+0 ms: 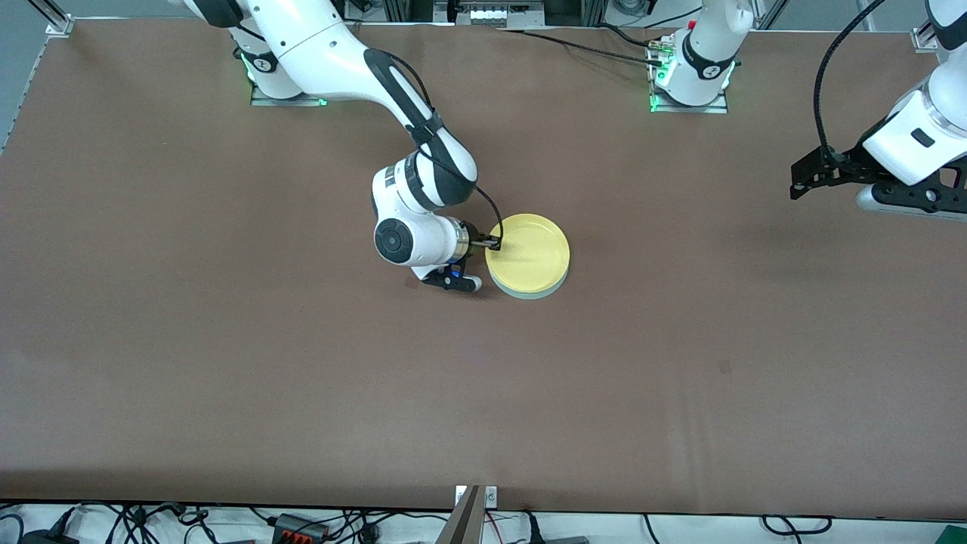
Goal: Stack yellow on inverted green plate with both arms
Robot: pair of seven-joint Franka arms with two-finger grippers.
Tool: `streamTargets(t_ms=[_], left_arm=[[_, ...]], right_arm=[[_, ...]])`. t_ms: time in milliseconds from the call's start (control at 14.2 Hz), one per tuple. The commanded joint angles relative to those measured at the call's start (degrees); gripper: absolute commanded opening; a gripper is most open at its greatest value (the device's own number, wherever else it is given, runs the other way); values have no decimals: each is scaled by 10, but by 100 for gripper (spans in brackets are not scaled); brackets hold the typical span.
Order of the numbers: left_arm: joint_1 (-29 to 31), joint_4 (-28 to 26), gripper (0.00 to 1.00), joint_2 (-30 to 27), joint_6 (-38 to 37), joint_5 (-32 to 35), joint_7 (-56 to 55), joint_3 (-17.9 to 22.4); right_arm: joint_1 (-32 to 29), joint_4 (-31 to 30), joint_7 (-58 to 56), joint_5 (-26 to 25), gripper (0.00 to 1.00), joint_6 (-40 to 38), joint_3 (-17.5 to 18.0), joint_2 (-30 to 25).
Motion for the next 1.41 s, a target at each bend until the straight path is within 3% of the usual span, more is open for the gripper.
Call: streamTargets(t_ms=[0, 141, 352, 564, 775, 1198, 1339], left_arm=[[10, 4, 100, -8, -8, -8, 4, -12], [9, 8, 100, -7, -8, -8, 3, -13], [9, 7, 100, -7, -10, -8, 3, -13], [7, 8, 100, -7, -10, -8, 3, -14], [6, 8, 100, -8, -11, -8, 3, -14], [6, 9, 100, -7, -11, -8, 2, -16], [5, 9, 100, -8, -13, -8, 2, -16]], right_arm=[[-2, 10, 28, 9, 100, 3, 2, -2], [2, 52, 55, 4, 100, -6, -1, -3], [-7, 64, 79, -1, 100, -25, -5, -26], [-37, 66, 76, -33, 100, -116, -28, -75], [-56, 66, 50, -127, 100, -198, -70, -133], [-115, 64, -98, -312, 100, -293, -91, -210], [-129, 65, -125, -336, 100, -310, -102, -228]])
